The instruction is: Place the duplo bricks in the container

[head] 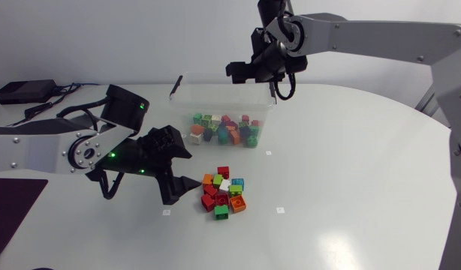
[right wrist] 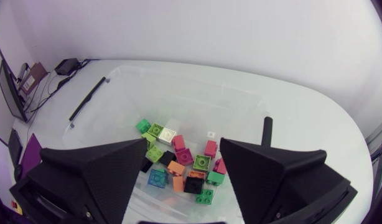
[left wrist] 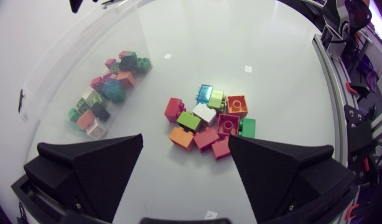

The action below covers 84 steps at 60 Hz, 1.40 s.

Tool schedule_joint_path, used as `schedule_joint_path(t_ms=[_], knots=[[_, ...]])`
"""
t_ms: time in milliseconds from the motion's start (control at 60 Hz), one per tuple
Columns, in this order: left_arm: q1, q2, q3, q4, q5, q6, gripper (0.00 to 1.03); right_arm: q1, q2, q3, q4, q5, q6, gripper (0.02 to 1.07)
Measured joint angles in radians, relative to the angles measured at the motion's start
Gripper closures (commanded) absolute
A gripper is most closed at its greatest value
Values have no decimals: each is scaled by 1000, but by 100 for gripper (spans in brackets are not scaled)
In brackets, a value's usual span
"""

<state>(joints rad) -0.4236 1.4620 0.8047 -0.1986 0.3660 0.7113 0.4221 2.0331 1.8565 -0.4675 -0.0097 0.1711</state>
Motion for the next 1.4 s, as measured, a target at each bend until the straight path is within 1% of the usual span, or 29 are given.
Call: schedule_joint_path(t_ms=[167, 367, 533, 617, 650, 700, 800, 1083, 1267, 1350, 1400], knots=[[-28, 10, 0, -47, -9, -40, 11, -7, -153, -98, 6, 0, 0, 8], [-94, 85, 0, -49, -71, -136, 11, -31, -346, -282, 42, 0, 0, 8], [-131, 113, 0, -55, -125, -196, 12, -38, -449, -425, 57, 0, 0, 8], [-150, 129, 0, -55, -167, -225, 12, -38, -494, -493, 71, 0, 0, 8], [-155, 138, 0, -54, -178, -237, 14, -38, -506, -511, 73, 0, 0, 8], [-160, 152, 0, -55, -191, -248, 16, -38, -528, -541, 76, 0, 0, 8], [-161, 176, 0, -54, -211, -269, 16, -38, -567, -606, 90, 0, 0, 8], [-162, 211, 21, -46, -215, -302, 16, -34, -624, -748, 106, -4, 8, 8], [-162, 239, 39, -31, -215, -320, 17, 11, -655, -812, 104, -4, 12, 8], [-162, 254, 45, -27, -215, -326, 26, 33, -671, -838, 97, -4, 16, 8], [-162, 262, 50, -24, -215, -328, 29, 43, -677, -850, 89, -4, 16, 8]])
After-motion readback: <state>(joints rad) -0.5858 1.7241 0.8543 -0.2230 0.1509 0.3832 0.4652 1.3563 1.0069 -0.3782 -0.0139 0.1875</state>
